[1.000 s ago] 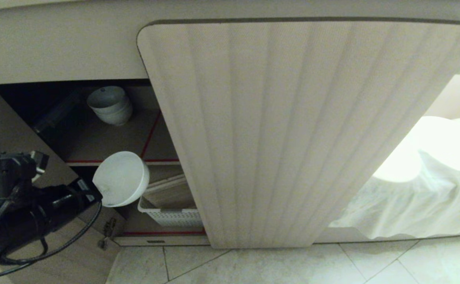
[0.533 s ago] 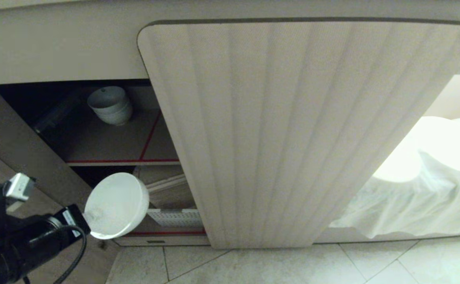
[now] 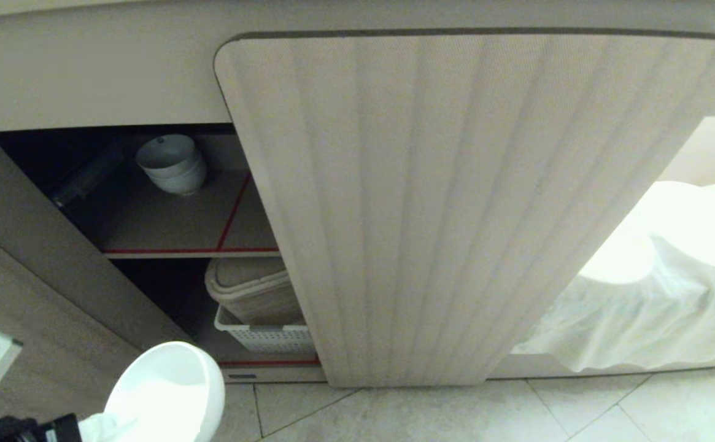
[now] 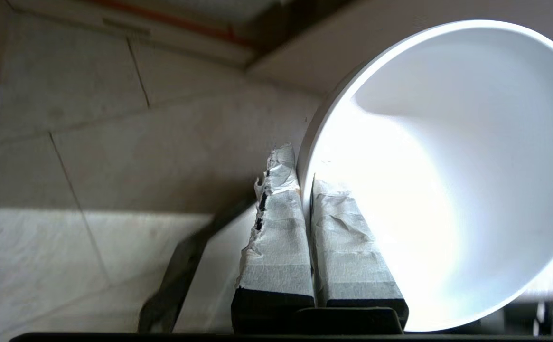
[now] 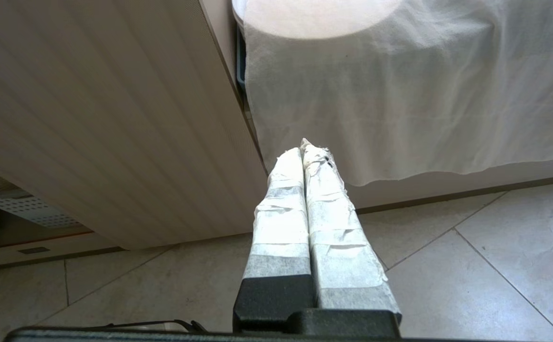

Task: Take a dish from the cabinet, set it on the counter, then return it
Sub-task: Place it on the table

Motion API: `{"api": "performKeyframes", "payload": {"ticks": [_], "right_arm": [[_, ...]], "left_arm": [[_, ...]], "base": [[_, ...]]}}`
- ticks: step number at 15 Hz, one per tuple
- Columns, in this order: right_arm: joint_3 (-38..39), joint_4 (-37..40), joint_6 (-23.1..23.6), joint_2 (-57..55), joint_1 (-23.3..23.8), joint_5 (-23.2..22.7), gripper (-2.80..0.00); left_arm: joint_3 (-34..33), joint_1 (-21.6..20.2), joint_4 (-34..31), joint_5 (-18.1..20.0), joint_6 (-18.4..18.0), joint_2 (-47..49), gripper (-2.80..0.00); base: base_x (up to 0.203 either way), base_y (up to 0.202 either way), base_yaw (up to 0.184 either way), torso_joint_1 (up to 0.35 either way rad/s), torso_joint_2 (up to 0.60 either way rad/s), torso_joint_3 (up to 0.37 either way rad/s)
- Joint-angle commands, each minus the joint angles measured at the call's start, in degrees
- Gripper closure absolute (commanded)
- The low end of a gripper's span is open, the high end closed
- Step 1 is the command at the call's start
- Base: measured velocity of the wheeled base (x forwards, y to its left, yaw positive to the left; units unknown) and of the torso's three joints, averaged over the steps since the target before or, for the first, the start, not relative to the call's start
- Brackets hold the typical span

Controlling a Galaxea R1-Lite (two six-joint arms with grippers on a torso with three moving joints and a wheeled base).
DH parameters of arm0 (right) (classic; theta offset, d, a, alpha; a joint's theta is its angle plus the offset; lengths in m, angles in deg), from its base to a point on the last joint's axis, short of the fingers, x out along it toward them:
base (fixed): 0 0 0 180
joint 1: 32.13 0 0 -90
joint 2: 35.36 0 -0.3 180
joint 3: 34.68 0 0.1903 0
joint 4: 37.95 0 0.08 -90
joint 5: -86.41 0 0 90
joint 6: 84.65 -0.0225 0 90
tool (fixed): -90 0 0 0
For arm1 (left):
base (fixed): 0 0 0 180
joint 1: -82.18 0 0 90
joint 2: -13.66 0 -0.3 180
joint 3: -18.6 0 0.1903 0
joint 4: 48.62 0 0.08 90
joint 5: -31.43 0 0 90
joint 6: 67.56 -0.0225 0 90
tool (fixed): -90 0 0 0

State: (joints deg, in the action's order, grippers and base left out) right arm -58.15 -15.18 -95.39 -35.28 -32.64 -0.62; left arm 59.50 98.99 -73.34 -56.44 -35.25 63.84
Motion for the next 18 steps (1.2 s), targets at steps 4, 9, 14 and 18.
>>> {"api": "performKeyframes", "payload": {"ticks": [4, 9, 14, 18], "right_arm": [[0.0, 0.0, -0.1, -0.1, 0.0, 0.0, 0.0], [0.0, 0.0, -0.1, -0.1, 0.0, 0.0, 0.0], [0.0, 0.0, -0.1, -0.1, 0.0, 0.0, 0.0], [0.0, 0.0, -0.1, -0.1, 0.0, 0.0, 0.0]], "left_arm": [[0.1, 6.6, -7.3, 0.5, -4.3, -6.7, 0.0], [0.8, 13.0, -10.2, 0.4, -6.1, -6.2, 0.0], [1.9, 14.0, -16.5, 0.4, -10.3, -6.0, 0.0], [3.4, 14.4, -16.5, 0.6, -10.4, -3.1, 0.0]], "base": [[0.0, 0.0, 0.0, 0.0, 0.0, 0.0], [0.0, 0.0, 0.0, 0.0, 0.0, 0.0], [0.0, 0.0, 0.0, 0.0, 0.0, 0.0], [0.0, 0.0, 0.0, 0.0, 0.0, 0.0]]}}
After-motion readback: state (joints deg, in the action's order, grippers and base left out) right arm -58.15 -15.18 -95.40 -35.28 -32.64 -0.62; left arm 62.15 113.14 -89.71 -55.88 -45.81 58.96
